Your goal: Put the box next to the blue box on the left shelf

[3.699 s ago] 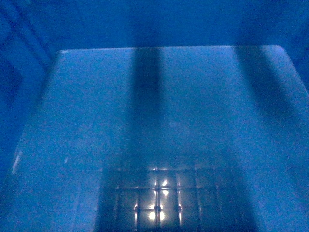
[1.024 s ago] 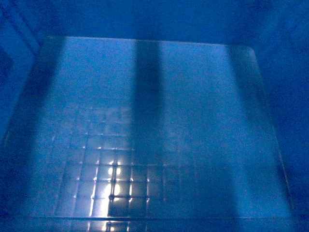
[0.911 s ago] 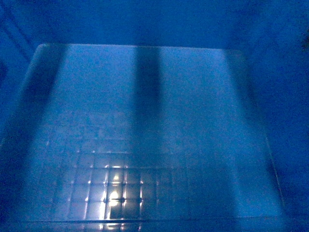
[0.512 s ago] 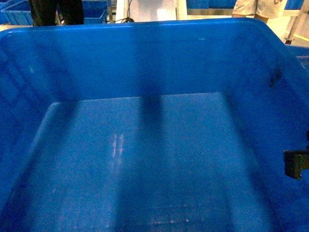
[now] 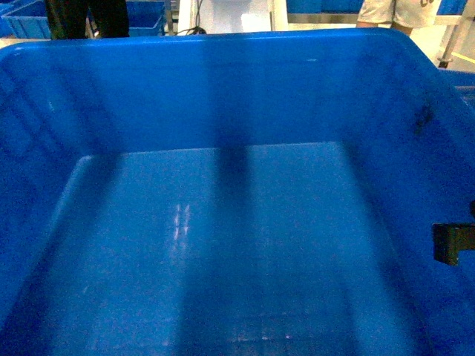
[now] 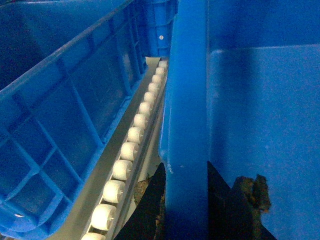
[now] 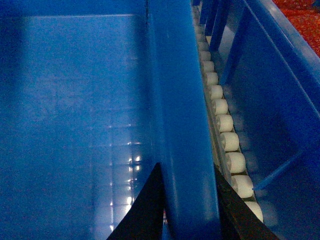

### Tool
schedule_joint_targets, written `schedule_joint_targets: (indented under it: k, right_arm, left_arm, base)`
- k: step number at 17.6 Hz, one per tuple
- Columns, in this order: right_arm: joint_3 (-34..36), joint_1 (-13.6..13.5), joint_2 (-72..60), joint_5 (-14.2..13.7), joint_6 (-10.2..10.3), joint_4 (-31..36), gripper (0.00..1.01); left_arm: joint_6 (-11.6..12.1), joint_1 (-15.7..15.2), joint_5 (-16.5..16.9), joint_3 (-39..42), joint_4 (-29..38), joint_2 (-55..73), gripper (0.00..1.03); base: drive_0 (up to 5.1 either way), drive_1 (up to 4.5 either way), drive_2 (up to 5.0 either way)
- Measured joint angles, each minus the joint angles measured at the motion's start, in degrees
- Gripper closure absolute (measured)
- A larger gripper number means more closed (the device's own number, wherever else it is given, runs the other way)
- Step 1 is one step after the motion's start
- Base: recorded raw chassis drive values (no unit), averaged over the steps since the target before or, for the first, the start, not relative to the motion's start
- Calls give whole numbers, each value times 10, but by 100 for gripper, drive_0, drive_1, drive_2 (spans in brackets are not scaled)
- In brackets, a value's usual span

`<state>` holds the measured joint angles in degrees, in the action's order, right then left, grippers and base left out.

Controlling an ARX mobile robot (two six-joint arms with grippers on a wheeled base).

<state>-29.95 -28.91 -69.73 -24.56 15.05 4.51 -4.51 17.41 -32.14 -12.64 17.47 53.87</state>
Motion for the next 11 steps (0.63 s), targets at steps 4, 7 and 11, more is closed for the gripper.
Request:
schedule_joint_targets:
  k: [4,7,11]
  right_arm:
    - [3,-24,32,50,3,46,47]
    - [15,-27,42,75,5,57,11]
    - [44,-34,70,73,17,150,3]
  left_arm:
    - [34,23,-88,-3,123,-26,53]
    - [50,47,-85,-17,131,-37,20]
    - [69,72,-86,-13,241,-66,5]
  base:
    - [0,0,0]
    - [0,0,0]
    - [0,0,0]
